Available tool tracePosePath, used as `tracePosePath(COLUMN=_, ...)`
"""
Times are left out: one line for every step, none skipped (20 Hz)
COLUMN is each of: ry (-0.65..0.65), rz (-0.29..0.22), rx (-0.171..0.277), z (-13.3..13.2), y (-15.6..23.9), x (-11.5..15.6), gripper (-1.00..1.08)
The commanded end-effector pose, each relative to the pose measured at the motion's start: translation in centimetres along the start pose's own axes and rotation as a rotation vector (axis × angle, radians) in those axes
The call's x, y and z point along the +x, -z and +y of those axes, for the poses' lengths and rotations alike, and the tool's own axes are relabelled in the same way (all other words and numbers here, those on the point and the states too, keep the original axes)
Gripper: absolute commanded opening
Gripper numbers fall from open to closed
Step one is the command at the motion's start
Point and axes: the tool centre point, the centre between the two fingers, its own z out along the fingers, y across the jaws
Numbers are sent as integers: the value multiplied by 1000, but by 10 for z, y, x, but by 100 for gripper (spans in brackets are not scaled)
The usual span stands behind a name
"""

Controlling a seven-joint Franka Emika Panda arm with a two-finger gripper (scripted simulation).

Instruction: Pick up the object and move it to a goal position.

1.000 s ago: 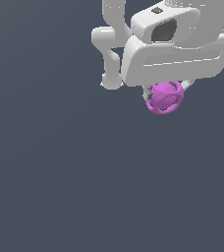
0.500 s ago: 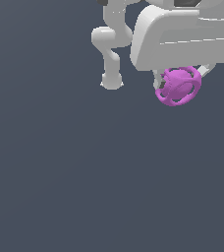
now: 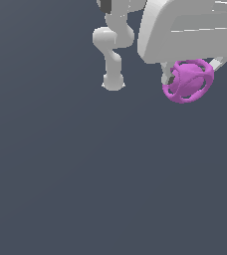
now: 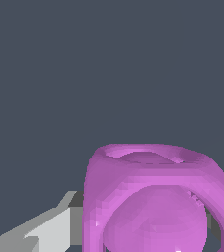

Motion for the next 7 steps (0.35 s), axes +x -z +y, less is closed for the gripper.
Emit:
tracePosePath(ry=0, rz=0, rx=0, z=0, y=2, x=1, gripper=-100)
tracePosePath(ry=0, rz=0, rx=0, z=-1, y=2, x=1, gripper=-100)
tracePosePath(ry=1, rz=0, rx=0, z=-1, y=3, x=1, gripper=-100)
tracePosePath(ry=1, rz=0, rx=0, z=-1, y=3, x=1, gripper=-100)
tracePosePath(ry=1, rz=0, rx=0, z=-1, y=3, x=1, gripper=-100)
tracePosePath(ry=1, rz=0, rx=0, z=-1, y=3, x=1, gripper=-100)
tracePosePath(ry=1, rz=0, rx=0, z=-1, y=3, x=1, gripper=-100)
